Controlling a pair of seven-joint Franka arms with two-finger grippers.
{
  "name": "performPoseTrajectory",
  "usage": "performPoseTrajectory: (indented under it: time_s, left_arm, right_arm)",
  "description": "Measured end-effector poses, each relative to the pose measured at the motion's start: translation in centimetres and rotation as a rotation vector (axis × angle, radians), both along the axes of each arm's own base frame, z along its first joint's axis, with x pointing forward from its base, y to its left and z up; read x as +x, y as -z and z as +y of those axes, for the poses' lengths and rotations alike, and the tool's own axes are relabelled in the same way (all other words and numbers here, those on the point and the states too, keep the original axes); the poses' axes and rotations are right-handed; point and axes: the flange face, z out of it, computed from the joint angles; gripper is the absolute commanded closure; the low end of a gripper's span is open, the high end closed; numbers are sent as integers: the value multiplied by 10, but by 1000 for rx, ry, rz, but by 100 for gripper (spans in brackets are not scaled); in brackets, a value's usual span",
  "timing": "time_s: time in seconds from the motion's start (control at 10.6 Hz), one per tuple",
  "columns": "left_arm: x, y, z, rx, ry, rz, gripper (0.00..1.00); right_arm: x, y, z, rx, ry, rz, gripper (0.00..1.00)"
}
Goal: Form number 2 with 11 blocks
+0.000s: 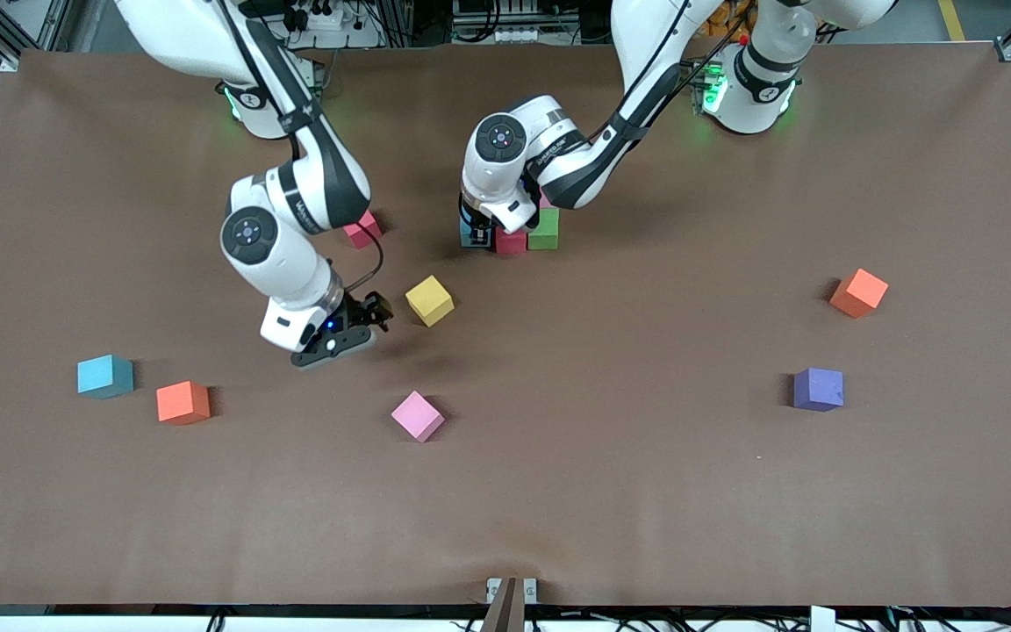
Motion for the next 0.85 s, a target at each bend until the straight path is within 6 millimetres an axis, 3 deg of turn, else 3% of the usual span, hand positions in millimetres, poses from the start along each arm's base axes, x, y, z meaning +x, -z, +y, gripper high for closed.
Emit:
performPoseTrajectory:
  time_s: [0.28,0.85]
  left_arm:
    - [0,1,1,1,6,0,60]
    - [5,1,5,0,9,-2,57]
  right_arm:
    - [-17,5,21,-8,-103,6,0]
    - [-18,4,21,-11,-135,13,0]
